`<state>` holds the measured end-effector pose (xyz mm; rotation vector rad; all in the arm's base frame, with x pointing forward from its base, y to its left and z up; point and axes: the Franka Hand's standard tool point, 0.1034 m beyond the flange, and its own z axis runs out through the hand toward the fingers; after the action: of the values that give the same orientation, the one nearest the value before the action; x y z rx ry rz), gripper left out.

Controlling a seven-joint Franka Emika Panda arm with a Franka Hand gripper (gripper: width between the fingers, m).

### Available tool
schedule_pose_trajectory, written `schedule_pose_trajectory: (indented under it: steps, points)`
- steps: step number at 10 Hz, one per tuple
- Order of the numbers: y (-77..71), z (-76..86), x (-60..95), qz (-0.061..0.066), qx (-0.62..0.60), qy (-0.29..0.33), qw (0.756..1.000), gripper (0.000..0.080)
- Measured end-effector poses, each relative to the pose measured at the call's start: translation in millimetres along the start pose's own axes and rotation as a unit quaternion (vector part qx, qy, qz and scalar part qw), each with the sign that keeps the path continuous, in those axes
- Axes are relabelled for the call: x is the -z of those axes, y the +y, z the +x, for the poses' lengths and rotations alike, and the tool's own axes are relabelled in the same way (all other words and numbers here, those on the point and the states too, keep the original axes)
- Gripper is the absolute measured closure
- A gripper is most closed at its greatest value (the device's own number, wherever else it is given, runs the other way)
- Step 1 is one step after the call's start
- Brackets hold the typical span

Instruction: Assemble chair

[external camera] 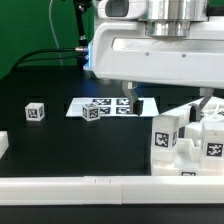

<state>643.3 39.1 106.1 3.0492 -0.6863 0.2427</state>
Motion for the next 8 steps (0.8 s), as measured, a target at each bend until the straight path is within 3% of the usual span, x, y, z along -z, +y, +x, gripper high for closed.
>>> schedule_pose_trajectory:
  steps: [2,4,5,8]
  points:
    - [0.6,0.3,-0.6,0.006,-0.005,0.002,1.000,0.0151]
    - [6.5,-3.9,-9.8,0.042,-0.033,0.002,0.999,0.0151]
    - [8.2,-5.1,-13.4,0.049,-0.032,-0.004,0.998,0.0151]
    - [7.7,-8.3,-17.6,0.048,-0.039,-0.013,0.998,0.0151]
